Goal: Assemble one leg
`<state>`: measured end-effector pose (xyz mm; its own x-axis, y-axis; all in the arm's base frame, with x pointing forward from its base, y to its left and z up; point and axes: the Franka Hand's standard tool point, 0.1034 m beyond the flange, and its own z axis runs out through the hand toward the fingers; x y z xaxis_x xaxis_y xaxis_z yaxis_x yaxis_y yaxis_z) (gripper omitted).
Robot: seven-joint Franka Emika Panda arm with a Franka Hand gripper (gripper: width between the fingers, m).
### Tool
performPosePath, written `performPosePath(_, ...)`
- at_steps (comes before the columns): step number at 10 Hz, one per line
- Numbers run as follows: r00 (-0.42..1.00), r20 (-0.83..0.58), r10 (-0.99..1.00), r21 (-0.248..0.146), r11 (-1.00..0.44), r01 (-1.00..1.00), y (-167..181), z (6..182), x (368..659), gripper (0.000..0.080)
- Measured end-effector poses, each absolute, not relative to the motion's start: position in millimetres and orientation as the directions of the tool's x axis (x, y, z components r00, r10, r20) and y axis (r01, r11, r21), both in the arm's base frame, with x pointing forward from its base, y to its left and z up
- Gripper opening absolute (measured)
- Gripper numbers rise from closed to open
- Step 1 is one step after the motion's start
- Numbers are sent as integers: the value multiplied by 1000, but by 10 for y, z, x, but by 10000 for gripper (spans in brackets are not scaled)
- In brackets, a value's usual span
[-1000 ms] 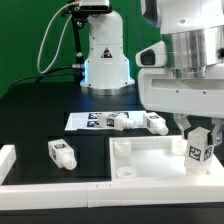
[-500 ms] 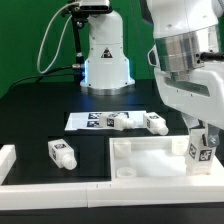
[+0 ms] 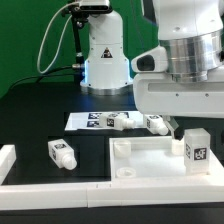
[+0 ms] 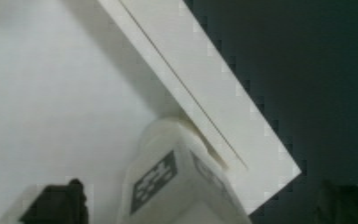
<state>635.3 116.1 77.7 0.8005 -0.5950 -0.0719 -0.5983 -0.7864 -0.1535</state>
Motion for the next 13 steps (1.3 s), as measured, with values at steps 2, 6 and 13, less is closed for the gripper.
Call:
performPosePath(2, 922, -14, -387, -139, -912, -385, 1115, 766, 6363, 649)
performPosePath(6, 977, 212, 8, -63, -998, 22, 1077, 747, 6488, 649)
performPosePath(13, 805, 144, -575, -157, -817, -555, 1017, 734, 6472, 285)
